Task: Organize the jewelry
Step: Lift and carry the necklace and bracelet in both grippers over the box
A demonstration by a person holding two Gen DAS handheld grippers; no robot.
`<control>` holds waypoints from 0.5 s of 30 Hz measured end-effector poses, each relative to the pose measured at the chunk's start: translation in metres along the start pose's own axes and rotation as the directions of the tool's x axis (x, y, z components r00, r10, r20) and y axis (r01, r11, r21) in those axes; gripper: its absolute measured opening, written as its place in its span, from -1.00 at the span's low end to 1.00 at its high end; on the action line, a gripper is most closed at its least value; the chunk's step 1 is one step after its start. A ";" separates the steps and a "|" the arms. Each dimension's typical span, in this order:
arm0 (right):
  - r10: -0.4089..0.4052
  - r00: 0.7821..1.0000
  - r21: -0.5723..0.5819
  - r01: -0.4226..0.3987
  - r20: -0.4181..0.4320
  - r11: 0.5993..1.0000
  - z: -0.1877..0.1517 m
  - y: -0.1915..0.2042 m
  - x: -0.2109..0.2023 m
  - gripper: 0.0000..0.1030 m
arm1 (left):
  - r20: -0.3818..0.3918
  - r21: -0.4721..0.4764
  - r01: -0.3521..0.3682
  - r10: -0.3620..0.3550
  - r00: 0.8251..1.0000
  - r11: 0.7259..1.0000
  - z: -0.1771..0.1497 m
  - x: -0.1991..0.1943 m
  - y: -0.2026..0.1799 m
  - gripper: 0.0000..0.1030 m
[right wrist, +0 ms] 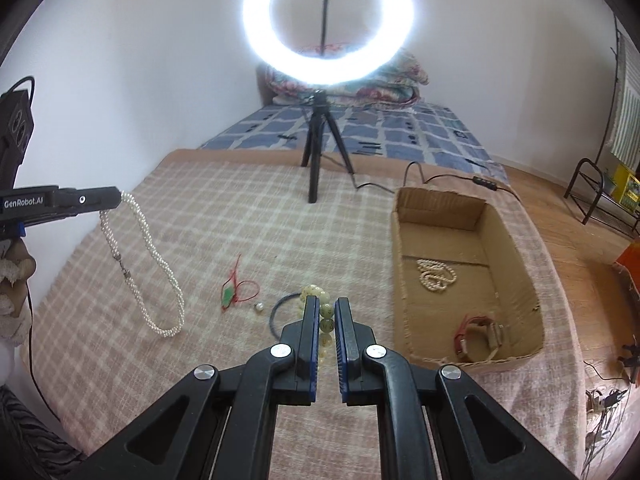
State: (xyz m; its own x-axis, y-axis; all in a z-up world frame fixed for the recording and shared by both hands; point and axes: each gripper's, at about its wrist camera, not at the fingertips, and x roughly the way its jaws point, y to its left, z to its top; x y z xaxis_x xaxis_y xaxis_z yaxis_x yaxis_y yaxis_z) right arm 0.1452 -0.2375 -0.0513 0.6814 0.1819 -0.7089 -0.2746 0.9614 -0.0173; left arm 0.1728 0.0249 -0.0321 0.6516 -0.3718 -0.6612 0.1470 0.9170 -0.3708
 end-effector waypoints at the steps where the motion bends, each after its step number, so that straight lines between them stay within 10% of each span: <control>1: -0.003 1.000 0.008 0.003 0.006 1.000 0.001 -0.005 -0.004 -0.90 | 0.003 0.003 0.007 -0.007 1.000 1.000 0.001 0.000 -0.004 -0.88; 15: -0.087 0.993 0.073 0.081 0.080 0.994 0.032 -0.068 -0.015 -0.90 | 0.054 0.115 0.105 -0.112 0.992 0.988 0.041 0.010 -0.087 -0.88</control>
State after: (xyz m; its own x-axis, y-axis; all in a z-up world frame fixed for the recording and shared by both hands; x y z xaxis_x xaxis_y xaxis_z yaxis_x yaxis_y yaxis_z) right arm 0.1752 -0.2989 -0.0172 0.7546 0.1137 -0.6463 -0.1683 0.9855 -0.0230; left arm 0.1972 -0.0532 0.0204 0.6705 -0.4633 -0.5794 0.2990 0.8835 -0.3605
